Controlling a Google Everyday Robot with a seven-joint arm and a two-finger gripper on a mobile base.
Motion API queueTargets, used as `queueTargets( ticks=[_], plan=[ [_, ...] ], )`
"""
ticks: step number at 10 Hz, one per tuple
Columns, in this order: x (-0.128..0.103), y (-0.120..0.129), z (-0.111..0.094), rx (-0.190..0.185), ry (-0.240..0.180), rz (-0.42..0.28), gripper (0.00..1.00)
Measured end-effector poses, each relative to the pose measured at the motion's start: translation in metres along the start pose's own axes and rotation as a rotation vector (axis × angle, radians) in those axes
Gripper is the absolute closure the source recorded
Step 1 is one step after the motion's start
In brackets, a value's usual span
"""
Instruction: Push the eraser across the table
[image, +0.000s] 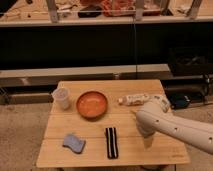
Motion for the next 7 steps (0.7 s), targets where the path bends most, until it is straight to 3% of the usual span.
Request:
queueTargets(
  ticks=[5,7],
  plan=[
    [-0.0058,0.0051,0.0052,-0.009,-0.010,-0.018,0.20],
    [-0.0089,0.0065,0.0082,-0.016,-0.020,-0.016,0.27]
  ],
)
